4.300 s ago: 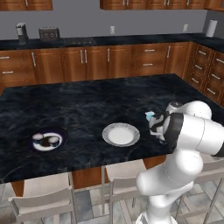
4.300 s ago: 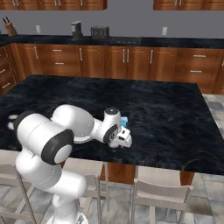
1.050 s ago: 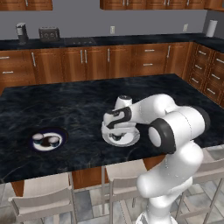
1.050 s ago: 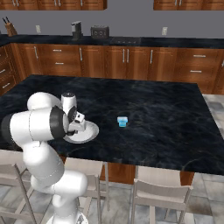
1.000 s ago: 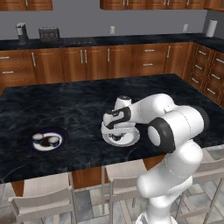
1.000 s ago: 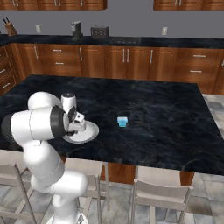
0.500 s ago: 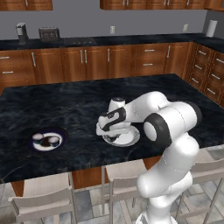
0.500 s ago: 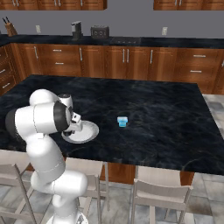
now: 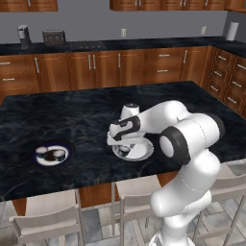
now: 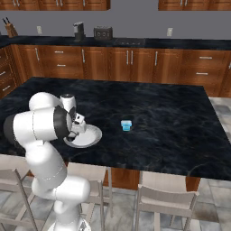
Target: Place two yogurt containers on each plate.
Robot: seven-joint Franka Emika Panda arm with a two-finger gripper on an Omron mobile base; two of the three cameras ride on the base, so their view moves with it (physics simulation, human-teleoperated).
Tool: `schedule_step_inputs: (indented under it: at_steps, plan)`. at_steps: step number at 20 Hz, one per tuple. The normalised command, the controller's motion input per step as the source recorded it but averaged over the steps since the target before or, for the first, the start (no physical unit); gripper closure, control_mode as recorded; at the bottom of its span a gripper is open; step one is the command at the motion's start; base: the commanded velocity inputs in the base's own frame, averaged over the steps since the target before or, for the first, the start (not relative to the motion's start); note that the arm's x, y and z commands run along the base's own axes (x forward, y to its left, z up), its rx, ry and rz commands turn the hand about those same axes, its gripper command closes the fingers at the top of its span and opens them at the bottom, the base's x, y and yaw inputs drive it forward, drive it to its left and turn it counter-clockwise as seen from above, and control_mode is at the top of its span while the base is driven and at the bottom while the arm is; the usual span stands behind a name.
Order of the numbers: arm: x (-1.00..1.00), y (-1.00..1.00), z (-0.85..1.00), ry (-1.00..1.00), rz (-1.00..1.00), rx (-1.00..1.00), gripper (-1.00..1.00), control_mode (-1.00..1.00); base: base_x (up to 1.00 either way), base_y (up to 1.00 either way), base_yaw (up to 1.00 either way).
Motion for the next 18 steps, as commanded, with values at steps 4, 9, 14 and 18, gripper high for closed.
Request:
schedule_step_inputs:
  at_steps: [4,9,14,18]
  plan:
    - [0.0,-0.34,0.58,0.0,0.0,0.0,-1.0,-1.0,0.0,0.0,0.0]
    - [0.0,-0.48,0.45,0.0,0.0,0.0,-1.0,-1.0,0.0,0.0,0.0]
    - [0.04,-0.73,0.07,0.0,0.0,0.0,-1.0,-1.0,0.0,0.0,0.0]
    - [0.16,-0.68,0.0,0.0,-0.01,0.0,-1.0,-1.0,0.0,0.0,0.0]
